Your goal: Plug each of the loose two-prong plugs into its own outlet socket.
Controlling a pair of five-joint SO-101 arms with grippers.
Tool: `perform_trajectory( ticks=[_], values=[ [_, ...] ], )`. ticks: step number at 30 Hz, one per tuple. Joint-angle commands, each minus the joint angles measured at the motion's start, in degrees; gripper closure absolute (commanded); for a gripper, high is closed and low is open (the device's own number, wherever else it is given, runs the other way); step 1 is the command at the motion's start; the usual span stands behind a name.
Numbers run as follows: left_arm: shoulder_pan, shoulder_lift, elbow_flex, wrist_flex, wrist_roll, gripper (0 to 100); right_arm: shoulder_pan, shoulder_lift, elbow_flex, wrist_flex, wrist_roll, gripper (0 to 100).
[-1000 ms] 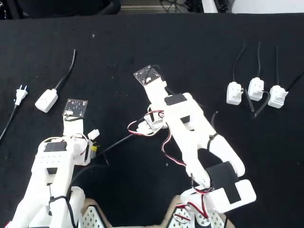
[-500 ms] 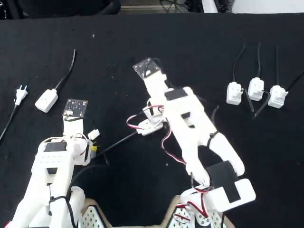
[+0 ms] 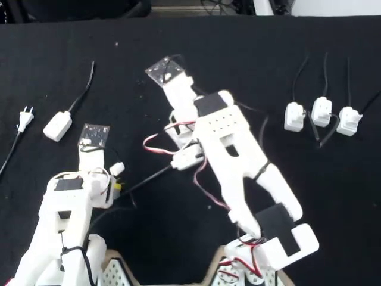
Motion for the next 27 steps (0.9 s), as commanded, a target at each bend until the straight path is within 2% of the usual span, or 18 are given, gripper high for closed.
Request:
perform_trajectory(
  ticks=[1, 8, 14, 20, 23, 27],
  values=[
    [0.1, -0.1, -0.4, 0.1, 0.1, 79, -0.7, -1.2, -5.1, 2.9, -0.1, 77.9],
    [0.1, -0.1, -0.4, 0.1, 0.0, 79, -0.9, -10.4, -3.6, 5.6, 0.4, 77.9],
    [0.1, -0.1, -0.3, 0.1, 0.0, 79, -4.2, -17.2, 6.1, 1.1, 10.2, 77.9],
    [0.1, -0.1, -0.2, 0.2, 0.0, 79, -4.8, -17.5, 9.2, -1.7, 18.3, 77.9],
    [0.1, -0.1, -0.2, 0.2, 0.0, 79, -4.7, -16.0, 10.1, -0.8, 28.5, 77.9],
    [0.1, -0.1, -0.2, 0.2, 0.0, 79, -4.6, -12.2, 13.3, -0.9, 49.6, 77.9]
  ],
)
